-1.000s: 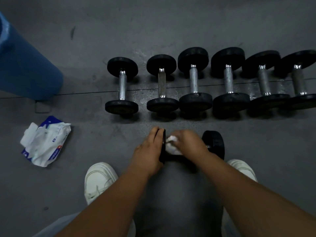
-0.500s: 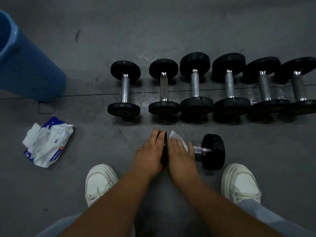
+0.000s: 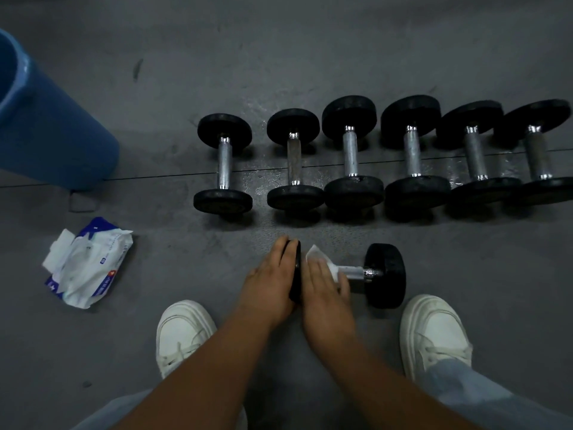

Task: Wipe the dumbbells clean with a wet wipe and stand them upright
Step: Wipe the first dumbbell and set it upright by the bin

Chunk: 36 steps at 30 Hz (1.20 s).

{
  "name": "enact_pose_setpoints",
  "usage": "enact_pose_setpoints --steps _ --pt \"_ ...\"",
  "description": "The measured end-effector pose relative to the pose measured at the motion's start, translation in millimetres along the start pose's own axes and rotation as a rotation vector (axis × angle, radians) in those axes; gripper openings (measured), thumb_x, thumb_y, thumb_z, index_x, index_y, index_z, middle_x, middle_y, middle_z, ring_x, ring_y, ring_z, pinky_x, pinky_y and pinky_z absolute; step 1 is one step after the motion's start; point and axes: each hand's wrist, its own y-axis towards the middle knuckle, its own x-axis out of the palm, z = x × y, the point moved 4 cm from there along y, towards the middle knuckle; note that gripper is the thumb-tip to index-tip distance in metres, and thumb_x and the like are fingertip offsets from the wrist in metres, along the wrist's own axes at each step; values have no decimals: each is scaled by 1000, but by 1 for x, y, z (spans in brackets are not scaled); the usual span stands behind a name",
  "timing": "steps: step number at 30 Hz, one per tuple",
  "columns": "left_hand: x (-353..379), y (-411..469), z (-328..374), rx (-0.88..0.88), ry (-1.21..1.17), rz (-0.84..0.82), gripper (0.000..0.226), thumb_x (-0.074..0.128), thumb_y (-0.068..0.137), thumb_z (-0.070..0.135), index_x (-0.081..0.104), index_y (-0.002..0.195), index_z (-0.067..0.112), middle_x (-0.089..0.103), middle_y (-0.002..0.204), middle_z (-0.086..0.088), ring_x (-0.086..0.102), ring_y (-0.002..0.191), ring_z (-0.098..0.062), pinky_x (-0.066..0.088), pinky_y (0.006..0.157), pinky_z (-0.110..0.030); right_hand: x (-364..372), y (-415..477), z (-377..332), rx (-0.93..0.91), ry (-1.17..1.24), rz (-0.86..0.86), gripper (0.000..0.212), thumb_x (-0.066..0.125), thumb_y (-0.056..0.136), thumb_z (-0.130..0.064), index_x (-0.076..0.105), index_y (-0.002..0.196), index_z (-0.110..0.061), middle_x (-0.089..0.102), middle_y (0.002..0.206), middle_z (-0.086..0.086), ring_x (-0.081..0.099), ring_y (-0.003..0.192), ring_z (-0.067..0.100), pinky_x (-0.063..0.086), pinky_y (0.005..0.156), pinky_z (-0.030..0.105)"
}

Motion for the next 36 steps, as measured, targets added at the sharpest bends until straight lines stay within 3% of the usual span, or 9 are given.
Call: enact_pose_setpoints --steps 4,9,12,15,19,22,28,32,36 --pt "-2 2 0 -15 -8 -18 102 73 81 29 3 155 26 -6 162 9 41 135 -23 44 100 -41 -26 43 17 100 314 -98 53 50 95 -19 29 143 -18 67 107 8 64 103 26 45 88 36" --pt "-4 2 1 -11 -17 -22 101 73 81 29 4 155 26 -5 161 10 43 133 -24 45 99 -42 -34 47 29 192 469 -75 11 57 95 -30 51 99 -22 61 89 -4 60 85 16 34 66 27" --pt "-4 3 1 -9 -4 -37 102 73 81 27 4 155 26 -5 161 9 43 134 -24 44 98 -41 -26 30 33 82 270 17 21 55 94 -31 64 110 -22 66 105 -1 61 96 19 45 82 33" --pt "-6 3 2 -16 -3 -40 104 75 79 25 4 155 25 -6 161 10 41 135 -24 43 99 -41 -18 3 36 47 118 156 37 68 84 -23 64 120 -21 66 117 -4 60 111 16 41 99 39" --pt "-7 2 4 -21 2 -41 105 76 77 24 5 154 26 -5 160 10 42 134 -23 43 100 -41 -34 9 45 272 320 194 26 62 89 -20 55 113 -23 65 105 -6 60 100 16 42 94 35" --pt "-5 4 1 -27 16 -40 111 79 72 20 4 154 27 -5 160 11 42 134 -24 44 100 -41 -43 25 47 218 284 154 5 55 92 -25 55 96 -26 64 90 -5 60 89 19 40 79 34" --pt "-3 5 1 -19 26 -28 111 79 72 20 4 154 27 -5 161 10 45 132 -24 45 97 -39 -39 24 48 192 -31 126 21 61 83 -29 73 99 -22 59 115 4 52 107 25 40 88 38" --pt "-4 5 2 -5 -17 0 97 71 83 30 6 154 27 -3 161 9 47 131 -23 44 98 -39 -18 38 17 -21 -9 -102 36 52 88 -28 53 124 -25 59 121 0 53 113 22 33 101 39" --pt "-3 3 0 8 -35 12 97 70 84 36 5 155 28 -5 161 11 42 135 -21 42 101 -39 -9 26 10 54 -30 -141 57 44 93 -24 29 149 -21 37 150 0 27 142 19 11 119 45"
